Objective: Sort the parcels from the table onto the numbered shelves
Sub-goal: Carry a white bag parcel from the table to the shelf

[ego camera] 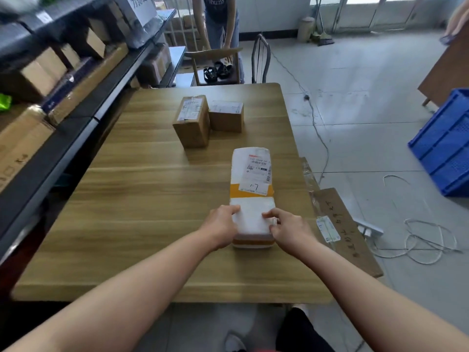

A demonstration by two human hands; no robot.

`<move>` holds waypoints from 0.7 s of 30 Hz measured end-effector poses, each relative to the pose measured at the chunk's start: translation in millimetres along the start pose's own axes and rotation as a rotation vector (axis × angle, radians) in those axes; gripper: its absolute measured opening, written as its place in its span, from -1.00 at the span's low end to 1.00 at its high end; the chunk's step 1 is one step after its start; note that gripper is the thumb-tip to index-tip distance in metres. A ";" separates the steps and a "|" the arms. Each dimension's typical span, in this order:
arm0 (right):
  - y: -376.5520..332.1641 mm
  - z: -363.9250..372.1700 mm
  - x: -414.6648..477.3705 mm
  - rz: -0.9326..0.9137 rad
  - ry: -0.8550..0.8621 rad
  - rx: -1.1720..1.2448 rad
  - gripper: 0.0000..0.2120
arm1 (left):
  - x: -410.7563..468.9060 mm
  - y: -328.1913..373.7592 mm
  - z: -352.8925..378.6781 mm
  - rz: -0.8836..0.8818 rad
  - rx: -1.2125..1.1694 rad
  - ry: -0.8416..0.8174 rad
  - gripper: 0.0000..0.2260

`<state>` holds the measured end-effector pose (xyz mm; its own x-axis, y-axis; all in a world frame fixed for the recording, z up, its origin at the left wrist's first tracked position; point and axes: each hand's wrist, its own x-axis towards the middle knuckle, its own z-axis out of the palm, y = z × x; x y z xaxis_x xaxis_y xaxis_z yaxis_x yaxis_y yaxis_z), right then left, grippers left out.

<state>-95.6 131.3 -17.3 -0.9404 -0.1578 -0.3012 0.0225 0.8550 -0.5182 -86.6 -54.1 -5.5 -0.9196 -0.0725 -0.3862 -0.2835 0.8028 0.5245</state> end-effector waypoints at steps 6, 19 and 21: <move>-1.6 0.0 2.4 -0.074 0.011 0.078 -0.57 | -1.2 1.6 -16.4 -0.047 -0.059 0.014 -0.52; 7.6 0.1 39.7 -0.081 -0.164 0.203 -0.23 | 1.7 19.3 23.5 -0.210 -0.247 0.000 -0.25; 8.9 -2.4 41.1 -0.089 -0.208 0.222 -0.23 | -2.1 22.2 25.9 -0.241 -0.272 0.024 -0.26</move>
<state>-134.9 133.6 -32.4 -0.8530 -0.3445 -0.3920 0.0380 0.7082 -0.7050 -84.0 -20.8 -12.7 -0.8229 -0.2570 -0.5067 -0.5518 0.5744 0.6047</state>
